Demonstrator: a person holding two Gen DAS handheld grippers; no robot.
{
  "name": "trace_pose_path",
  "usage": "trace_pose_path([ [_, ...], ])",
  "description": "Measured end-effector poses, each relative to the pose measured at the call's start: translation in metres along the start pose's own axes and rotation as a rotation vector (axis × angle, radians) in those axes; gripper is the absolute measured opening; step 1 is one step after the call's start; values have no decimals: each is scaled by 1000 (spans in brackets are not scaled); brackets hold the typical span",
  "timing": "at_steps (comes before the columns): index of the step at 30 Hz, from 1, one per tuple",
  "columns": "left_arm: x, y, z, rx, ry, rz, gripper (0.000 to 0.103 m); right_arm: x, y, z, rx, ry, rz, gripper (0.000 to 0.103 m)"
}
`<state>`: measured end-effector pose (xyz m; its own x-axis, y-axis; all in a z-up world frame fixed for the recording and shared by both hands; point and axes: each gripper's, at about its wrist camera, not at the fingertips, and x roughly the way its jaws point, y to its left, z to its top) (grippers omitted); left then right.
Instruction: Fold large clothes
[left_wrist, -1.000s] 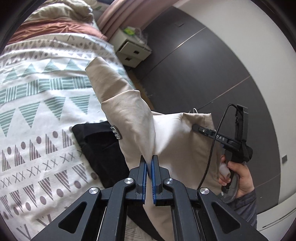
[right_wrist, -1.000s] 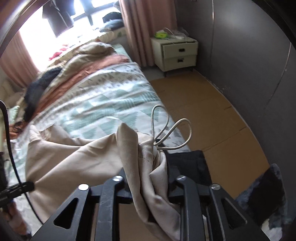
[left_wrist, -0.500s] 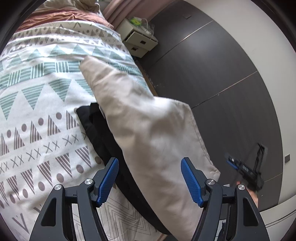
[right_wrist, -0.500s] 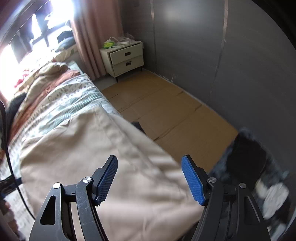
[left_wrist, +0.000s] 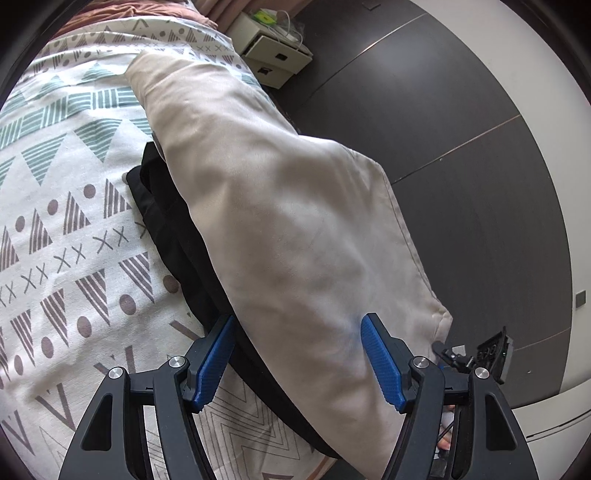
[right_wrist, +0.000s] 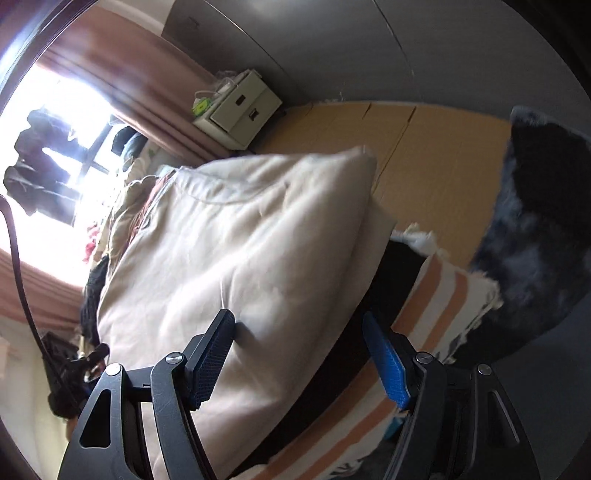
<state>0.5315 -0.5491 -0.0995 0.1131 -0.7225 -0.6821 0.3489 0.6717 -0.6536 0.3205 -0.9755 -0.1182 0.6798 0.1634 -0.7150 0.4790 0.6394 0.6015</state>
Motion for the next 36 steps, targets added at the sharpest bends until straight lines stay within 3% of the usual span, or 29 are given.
trace_pose_path([
  [2,3,2,2,-9,-2,-8,70,12,-2,1,6,10,37,70],
  [3,3,2,3,-4,-8,-6,68,13,-1,2,2,-11,37,59],
  [4,4,1,4,4,-11,-4,62,10,1,3,-8,-38,33,41],
  [6,5,-1,7,15,-9,-4,58,6,6,7,-17,-76,32,20],
  [7,6,-3,9,18,-8,-2,57,3,7,8,-17,-86,43,15],
  [17,10,-8,14,-2,-6,-4,56,-6,25,34,-25,-127,-9,11],
  [20,-2,-13,9,17,-13,14,57,-6,29,37,-23,-110,-64,19],
  [23,-21,-14,2,43,-26,28,63,-13,41,27,-70,-97,-130,45],
  [25,-35,-14,-2,46,-45,32,73,-23,46,18,-99,-113,-125,69],
  [28,-57,-19,-9,57,-80,37,85,-44,54,6,-132,-126,-137,71],
  [36,-119,-30,-30,97,-166,46,97,-94,83,-31,-198,-127,-174,76],
])
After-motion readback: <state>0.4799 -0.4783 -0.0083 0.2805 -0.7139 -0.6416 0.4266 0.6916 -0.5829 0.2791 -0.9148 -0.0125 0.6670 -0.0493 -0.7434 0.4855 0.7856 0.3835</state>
